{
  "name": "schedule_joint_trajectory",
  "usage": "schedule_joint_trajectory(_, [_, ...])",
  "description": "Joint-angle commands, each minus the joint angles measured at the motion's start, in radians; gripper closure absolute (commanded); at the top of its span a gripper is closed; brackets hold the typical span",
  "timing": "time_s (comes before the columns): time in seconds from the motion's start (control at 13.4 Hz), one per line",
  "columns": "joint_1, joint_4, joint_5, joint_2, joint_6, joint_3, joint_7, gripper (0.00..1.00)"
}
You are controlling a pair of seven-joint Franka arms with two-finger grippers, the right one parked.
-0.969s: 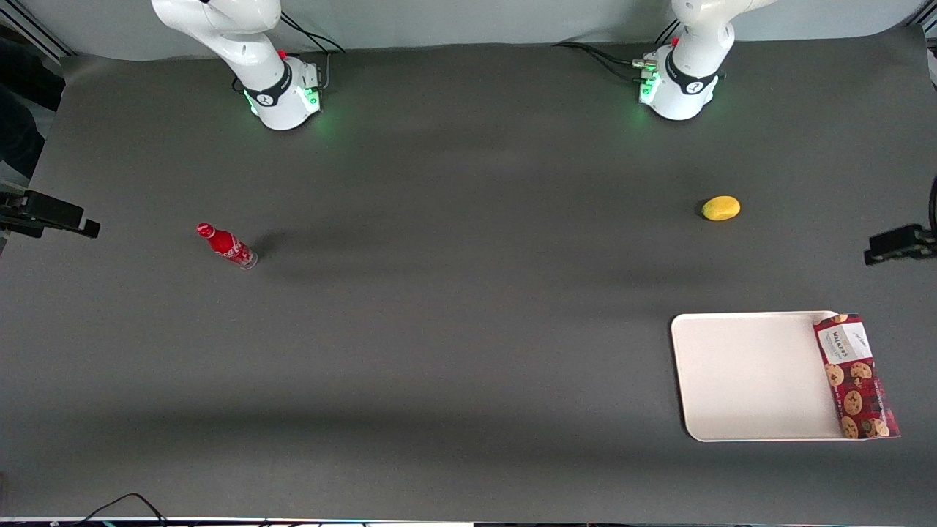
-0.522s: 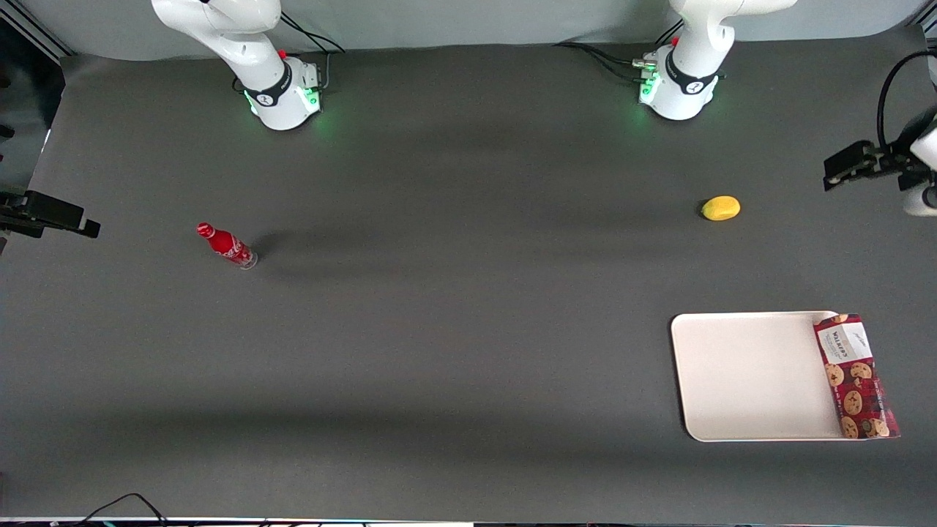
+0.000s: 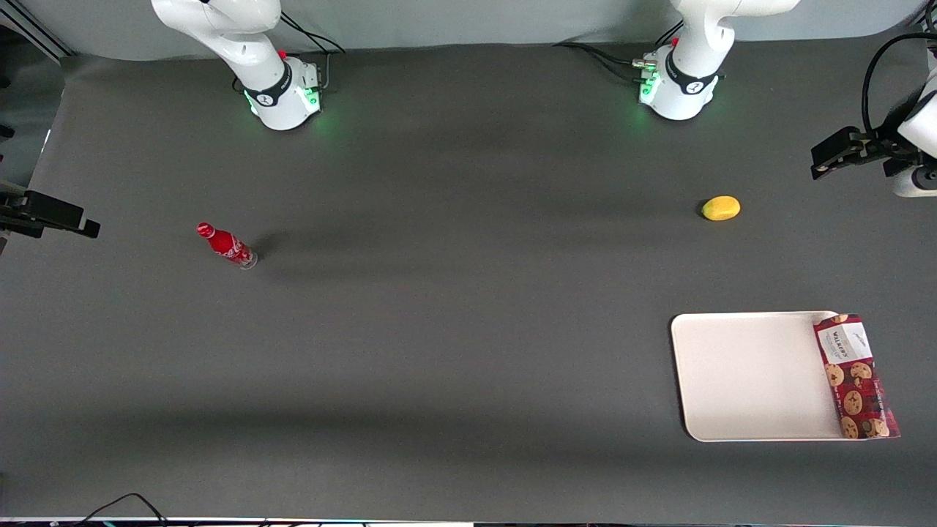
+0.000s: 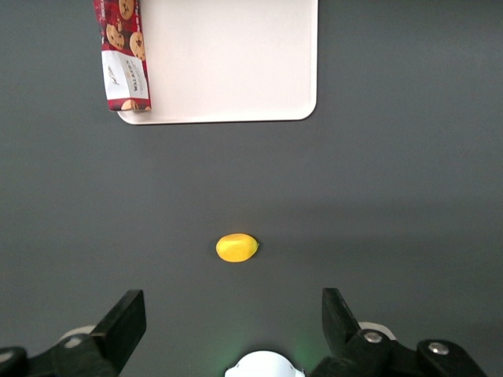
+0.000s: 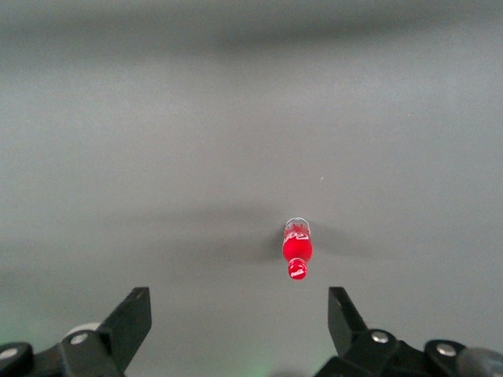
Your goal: Place red cookie box on tray
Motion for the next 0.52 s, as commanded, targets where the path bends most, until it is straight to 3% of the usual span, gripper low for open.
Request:
schedule_joint_trajectory(0.0, [-0.013,0.010,0.000,0.009,0.016,0.009,-0.017,0.00])
schedule_joint_trajectory(0.45, [-0.010,0.044,0.000,0.041,0.002,0.012,-0.016,0.00])
